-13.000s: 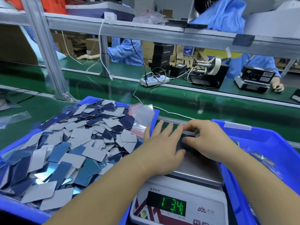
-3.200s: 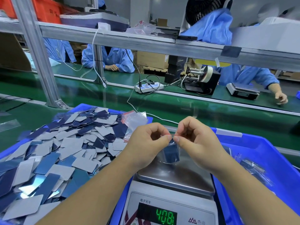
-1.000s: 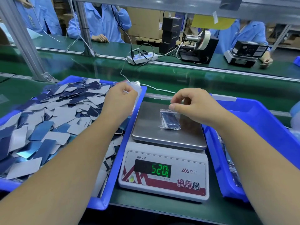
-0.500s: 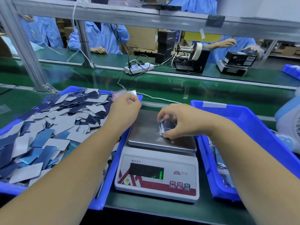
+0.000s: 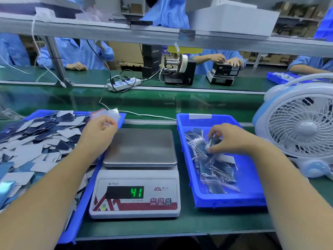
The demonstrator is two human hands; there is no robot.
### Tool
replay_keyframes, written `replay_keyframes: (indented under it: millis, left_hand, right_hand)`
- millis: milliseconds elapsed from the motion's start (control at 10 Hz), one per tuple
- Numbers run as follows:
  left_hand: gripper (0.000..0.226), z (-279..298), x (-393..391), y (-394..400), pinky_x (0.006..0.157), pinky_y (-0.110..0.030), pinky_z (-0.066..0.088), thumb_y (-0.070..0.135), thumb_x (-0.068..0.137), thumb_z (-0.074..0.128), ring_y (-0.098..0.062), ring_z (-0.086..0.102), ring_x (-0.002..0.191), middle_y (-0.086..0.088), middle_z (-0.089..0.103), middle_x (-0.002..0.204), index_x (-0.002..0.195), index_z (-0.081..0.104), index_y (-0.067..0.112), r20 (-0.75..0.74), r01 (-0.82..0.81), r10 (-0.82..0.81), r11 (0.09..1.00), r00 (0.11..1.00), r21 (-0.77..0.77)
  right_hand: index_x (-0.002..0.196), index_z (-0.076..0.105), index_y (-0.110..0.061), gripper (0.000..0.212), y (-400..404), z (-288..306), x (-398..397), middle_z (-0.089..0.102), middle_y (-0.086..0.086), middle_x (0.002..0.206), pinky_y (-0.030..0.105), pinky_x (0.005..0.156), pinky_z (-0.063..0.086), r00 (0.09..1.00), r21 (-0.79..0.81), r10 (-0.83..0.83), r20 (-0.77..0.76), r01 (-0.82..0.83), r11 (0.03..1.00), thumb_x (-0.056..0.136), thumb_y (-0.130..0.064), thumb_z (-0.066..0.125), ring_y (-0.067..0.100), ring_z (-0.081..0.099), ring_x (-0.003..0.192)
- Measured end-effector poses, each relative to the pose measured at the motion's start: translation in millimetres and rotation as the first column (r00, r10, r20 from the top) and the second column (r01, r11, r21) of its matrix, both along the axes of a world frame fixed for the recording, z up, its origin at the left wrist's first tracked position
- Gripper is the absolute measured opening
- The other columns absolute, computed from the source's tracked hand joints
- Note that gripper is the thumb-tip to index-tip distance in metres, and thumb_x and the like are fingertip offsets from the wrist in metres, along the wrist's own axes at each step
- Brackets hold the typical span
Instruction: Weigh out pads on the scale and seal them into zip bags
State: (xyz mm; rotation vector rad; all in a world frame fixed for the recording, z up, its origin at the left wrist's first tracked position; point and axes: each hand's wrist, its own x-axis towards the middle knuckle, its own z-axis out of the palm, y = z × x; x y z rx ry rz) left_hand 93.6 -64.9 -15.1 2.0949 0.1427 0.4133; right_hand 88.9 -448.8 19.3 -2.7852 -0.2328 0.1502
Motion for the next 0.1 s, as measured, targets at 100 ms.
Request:
replay_keyframes:
  millis: [100]
  left_hand:
    - [0.020, -0.5, -2.3, 3.8, 0.053, -0.027, 0.038, 0.023, 0.089, 0.057, -0.002, 0.043, 0.042, 0.013, 0.054, 0.054, 0.080, 0.064, 0.040, 0.006, -0.037, 0.038, 0.998, 0.999, -0.041]
  right_hand:
    - [0.092, 0.066, -0.031, 0.037, -9.0, -21.5, -4.7, 0.064, -0.009, 0.088, 0.024, 0.064, 0.046, 0.995, 0.067, -0.046, -0.083, 0.051, 0.996, 0.070, -0.055, 0.083, 0.008, 0.061, 0.078]
